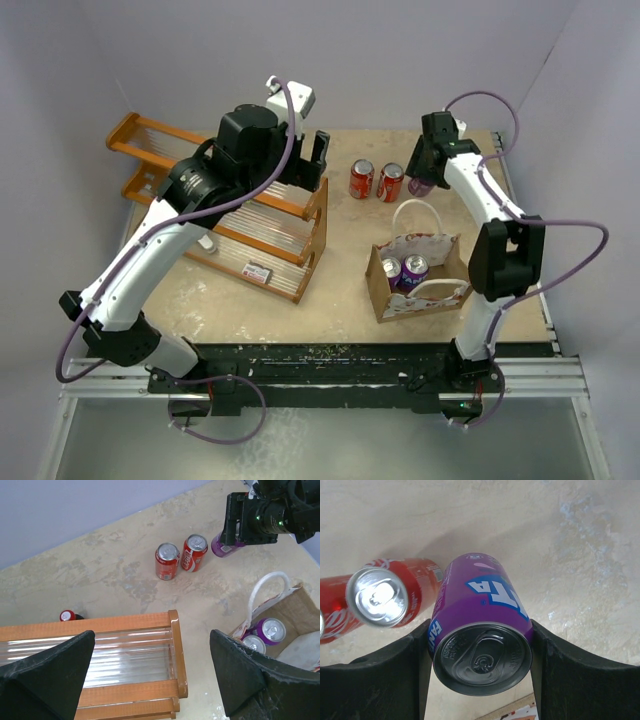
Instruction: Take the beverage out of the canvas bag
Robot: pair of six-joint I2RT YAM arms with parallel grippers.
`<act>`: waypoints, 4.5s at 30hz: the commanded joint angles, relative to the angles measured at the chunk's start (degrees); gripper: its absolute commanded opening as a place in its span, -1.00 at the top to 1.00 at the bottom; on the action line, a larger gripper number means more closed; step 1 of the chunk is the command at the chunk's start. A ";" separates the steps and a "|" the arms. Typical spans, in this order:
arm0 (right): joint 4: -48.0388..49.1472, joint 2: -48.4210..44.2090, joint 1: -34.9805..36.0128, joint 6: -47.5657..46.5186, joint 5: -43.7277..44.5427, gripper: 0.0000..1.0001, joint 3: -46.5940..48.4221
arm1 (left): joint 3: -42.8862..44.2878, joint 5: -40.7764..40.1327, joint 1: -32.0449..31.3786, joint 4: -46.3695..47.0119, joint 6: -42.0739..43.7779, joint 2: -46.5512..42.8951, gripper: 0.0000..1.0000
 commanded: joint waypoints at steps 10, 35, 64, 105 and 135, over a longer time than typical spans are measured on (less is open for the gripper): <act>-1.13 8.54 -2.40 -1.06 -4.52 1.00 9.69 | -3.50 -7.51 0.09 4.89 7.58 -4.76 -0.98; -5.06 14.43 -2.38 -6.67 -7.41 -0.59 17.37 | -1.70 -4.38 0.03 5.38 6.08 -1.90 -0.98; -6.49 -24.49 -2.39 -8.77 -6.50 -1.00 -6.88 | -6.17 4.11 -4.79 4.37 -1.87 -3.87 -0.98; -16.62 -39.97 8.69 32.38 -9.70 -0.99 -35.17 | -6.88 5.80 -13.84 3.40 -3.05 -6.53 -0.98; -10.25 -26.66 8.69 41.93 -7.68 -0.78 -42.83 | -7.22 1.95 -14.98 4.50 0.48 -6.37 -0.98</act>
